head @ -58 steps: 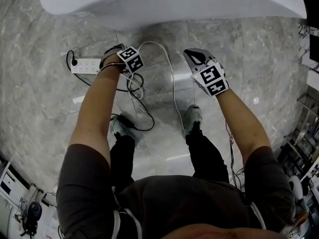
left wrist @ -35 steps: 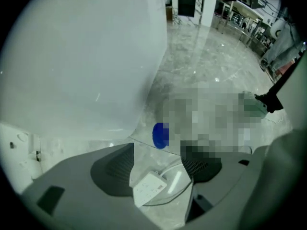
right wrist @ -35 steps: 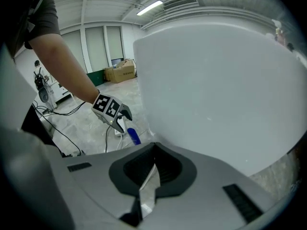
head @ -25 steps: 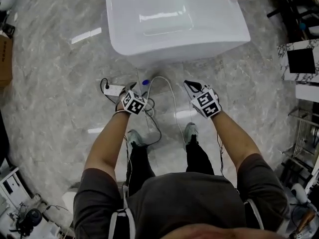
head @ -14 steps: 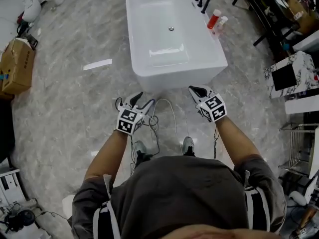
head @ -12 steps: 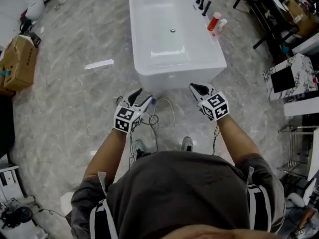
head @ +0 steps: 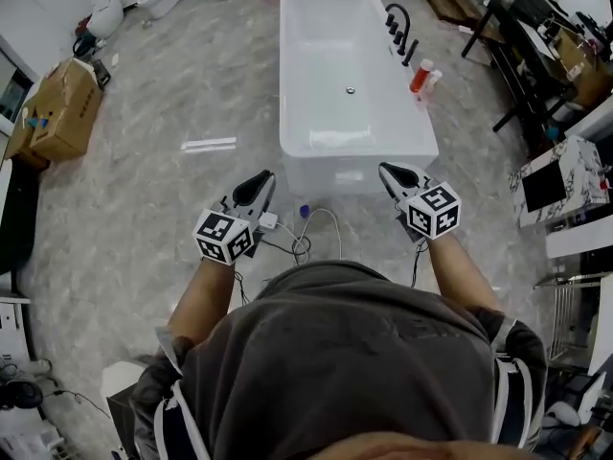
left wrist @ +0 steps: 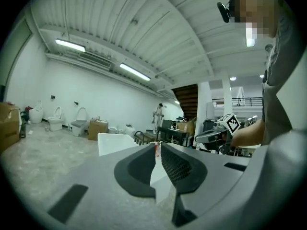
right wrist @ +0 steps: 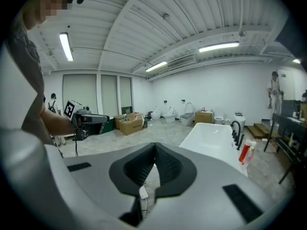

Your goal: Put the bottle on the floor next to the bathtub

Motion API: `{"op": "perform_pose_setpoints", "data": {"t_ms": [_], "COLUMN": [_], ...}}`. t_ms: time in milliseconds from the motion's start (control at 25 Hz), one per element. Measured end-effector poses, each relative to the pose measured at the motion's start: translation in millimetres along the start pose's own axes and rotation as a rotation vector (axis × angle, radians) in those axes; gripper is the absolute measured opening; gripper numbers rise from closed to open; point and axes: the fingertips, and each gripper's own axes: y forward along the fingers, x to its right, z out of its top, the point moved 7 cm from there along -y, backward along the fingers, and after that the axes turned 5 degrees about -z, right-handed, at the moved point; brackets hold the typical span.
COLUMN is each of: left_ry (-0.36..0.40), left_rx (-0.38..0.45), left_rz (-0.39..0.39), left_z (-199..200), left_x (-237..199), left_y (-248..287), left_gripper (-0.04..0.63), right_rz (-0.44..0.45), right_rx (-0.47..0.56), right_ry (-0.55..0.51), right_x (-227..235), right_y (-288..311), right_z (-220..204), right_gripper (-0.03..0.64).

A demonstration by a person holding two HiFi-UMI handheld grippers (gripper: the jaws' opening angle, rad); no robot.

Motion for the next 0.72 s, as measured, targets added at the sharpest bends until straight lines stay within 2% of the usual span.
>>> {"op": "perform_pose_setpoints", "data": {"t_ms": [80, 240, 720], "left_ry": [-0.04, -0.13, -0.074], "left_rx": [0.016, 0.033, -0.003], "left_rz": [0.017, 0.017, -0.014], "left_z": [-1, -10, -13], "left_x": [-1, -1, 12], "left_y": [-6, -11, -4], "left_gripper": [0.013, 0.006, 0.006], "right_rz": [0.005, 0.012, 0.003], "right_rx": [0.016, 0.017, 0.009], "right_ry": [0.023, 0.031, 0.055], "right_x": [-1, -2, -4], "right_y": [-1, -3, -5], "right_z": [3, 4, -4], "right_gripper": [-0.008, -0.008, -0.008]}}
